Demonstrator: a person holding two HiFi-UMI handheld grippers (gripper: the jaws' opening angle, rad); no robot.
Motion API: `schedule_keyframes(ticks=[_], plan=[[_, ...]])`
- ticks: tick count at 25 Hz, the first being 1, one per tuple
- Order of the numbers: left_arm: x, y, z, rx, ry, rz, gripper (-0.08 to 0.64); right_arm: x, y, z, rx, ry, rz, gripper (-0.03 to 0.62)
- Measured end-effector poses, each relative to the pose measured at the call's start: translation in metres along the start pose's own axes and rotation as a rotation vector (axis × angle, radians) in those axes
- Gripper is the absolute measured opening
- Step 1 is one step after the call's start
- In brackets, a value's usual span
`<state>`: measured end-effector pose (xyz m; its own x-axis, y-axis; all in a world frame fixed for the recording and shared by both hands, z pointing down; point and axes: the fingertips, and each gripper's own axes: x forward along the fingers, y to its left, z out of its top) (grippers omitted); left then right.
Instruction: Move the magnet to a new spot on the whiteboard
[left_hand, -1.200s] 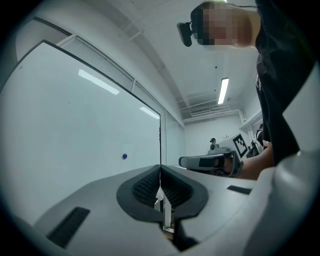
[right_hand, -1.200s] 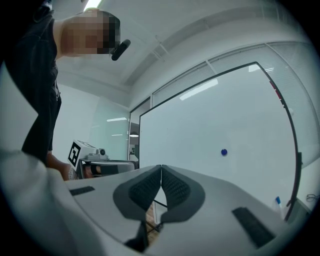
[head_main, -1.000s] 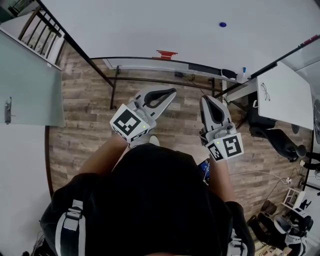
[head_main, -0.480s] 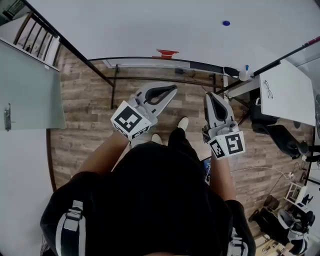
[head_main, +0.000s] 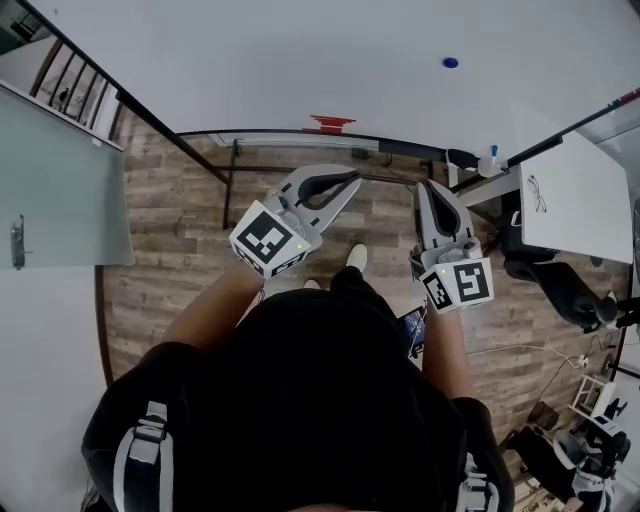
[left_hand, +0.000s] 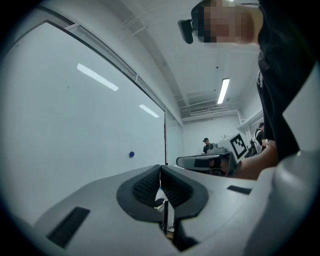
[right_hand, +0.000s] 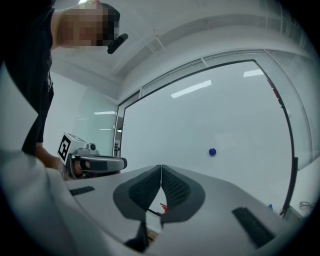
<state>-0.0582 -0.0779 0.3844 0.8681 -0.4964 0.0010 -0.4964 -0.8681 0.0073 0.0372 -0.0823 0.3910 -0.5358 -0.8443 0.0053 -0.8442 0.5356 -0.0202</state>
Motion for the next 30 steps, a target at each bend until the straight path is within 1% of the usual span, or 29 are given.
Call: schedule_keyframes(ticks=[8, 13, 19, 23, 30], plan=[[0.053, 0.019, -0.002, 0.015, 0.008, 0.004, 0.005, 0.027, -0.052, 0.0, -0.068, 0.019, -0.045, 0.002], [0.086, 0.034, -0.001, 0.024, 0.006, 0.018, 0.005, 0.052, -0.088, 0.013, -0.158, 0.019, -0.137, 0.002], [0.121, 0.062, 0.002, 0.035, -0.004, 0.052, 0.005, 0.086, -0.128, 0.02, -0.161, 0.014, -0.194, 0.002], [0.14, 0.084, 0.003, 0.042, -0.005, 0.082, 0.005, 0.112, -0.149, 0.02, -0.174, 0.022, -0.205, 0.003], [0.162, 0.111, 0.002, 0.044, -0.004, 0.119, 0.005, 0.139, -0.171, 0.018, -0.197, 0.025, -0.215, 0.006]])
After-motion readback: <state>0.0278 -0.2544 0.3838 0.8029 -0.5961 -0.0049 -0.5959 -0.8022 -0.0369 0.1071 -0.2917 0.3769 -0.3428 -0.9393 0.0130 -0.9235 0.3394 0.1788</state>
